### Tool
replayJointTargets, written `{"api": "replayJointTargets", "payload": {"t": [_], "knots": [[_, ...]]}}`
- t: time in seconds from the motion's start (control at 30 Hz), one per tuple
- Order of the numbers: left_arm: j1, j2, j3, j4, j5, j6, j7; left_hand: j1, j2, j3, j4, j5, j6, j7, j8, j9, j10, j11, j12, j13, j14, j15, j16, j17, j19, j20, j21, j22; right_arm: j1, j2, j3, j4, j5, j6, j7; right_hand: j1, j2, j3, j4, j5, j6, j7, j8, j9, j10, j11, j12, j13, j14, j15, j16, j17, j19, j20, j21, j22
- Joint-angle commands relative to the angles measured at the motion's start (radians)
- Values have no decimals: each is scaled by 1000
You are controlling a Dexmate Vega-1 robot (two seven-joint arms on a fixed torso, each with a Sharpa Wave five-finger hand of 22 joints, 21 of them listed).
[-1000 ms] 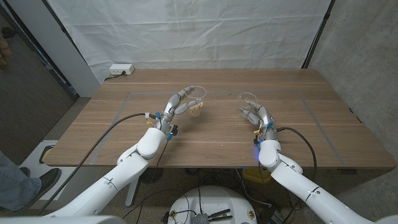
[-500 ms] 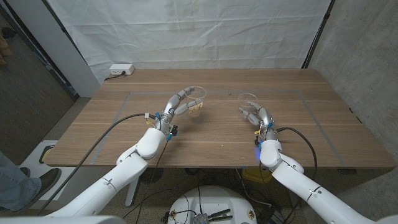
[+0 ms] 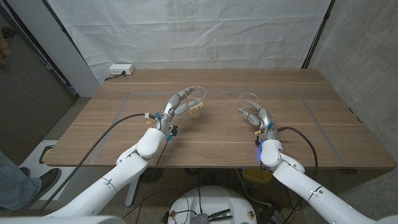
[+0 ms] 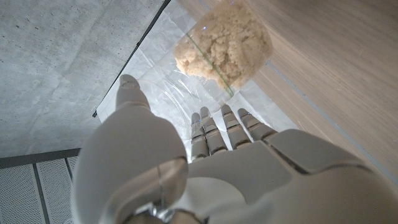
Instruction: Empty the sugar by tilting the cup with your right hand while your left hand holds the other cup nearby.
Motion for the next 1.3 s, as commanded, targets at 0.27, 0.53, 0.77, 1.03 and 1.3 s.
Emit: {"api": "replayJointTargets", "payload": {"t": [0.27,0.53,0.77,1.03,1.3], "knots": [[-17,-6,7,28,10,6,4,5,-5,-11,-5,10,-9,-5,3,2,-7,-5,4,3,-10,-61,-1,2,-15,1,7,3,2,-15,-5,-22,-8,-32,25,-29,-15,-19,2,20,-56,7,-1,1,-80,14,-9,2,-53,-25,-7,2,-41,27,-6,1],[-42,-15,20,65,14,4,-12,6,-18,-20,-7,13,-28,-12,-2,2,-25,-16,-1,3,-35,-65,-8,2,-43,16,0,3,-6,-14,-2,-31,-5,-42,20,-41,-21,-27,6,27,-81,16,-2,0,-98,22,-5,2,-77,-17,-7,2,-66,36,-9,0],[-69,-21,36,105,11,2,-44,4,-29,-31,-7,18,-57,-20,-8,3,-51,-15,-6,3,-73,-61,-13,2,-89,27,-9,3,-16,-13,1,-42,-5,-53,13,-47,-23,-30,8,30,-88,19,0,0,-106,25,-4,2,-85,-14,-6,3,-72,42,-9,0],[-89,-33,47,145,4,6,-66,1,-36,-40,-5,24,-79,-22,-9,3,-74,-18,-9,4,-104,-60,-14,2,-128,37,-13,3,-31,-10,6,-53,-4,-51,-5,-57,-26,-35,12,35,-94,23,3,0,-115,26,-1,2,-96,-8,-5,3,-83,60,-8,0],[-101,-46,51,186,0,-29,-76,-1,-39,-46,-3,29,-96,-24,-11,3,-90,-21,-9,4,-119,-59,-12,3,-148,41,-12,2,-29,-8,2,-63,-12,-69,-7,-61,-26,-38,14,37,-97,23,4,0,-116,28,1,2,-100,-5,-4,3,-87,60,-8,0]]}}
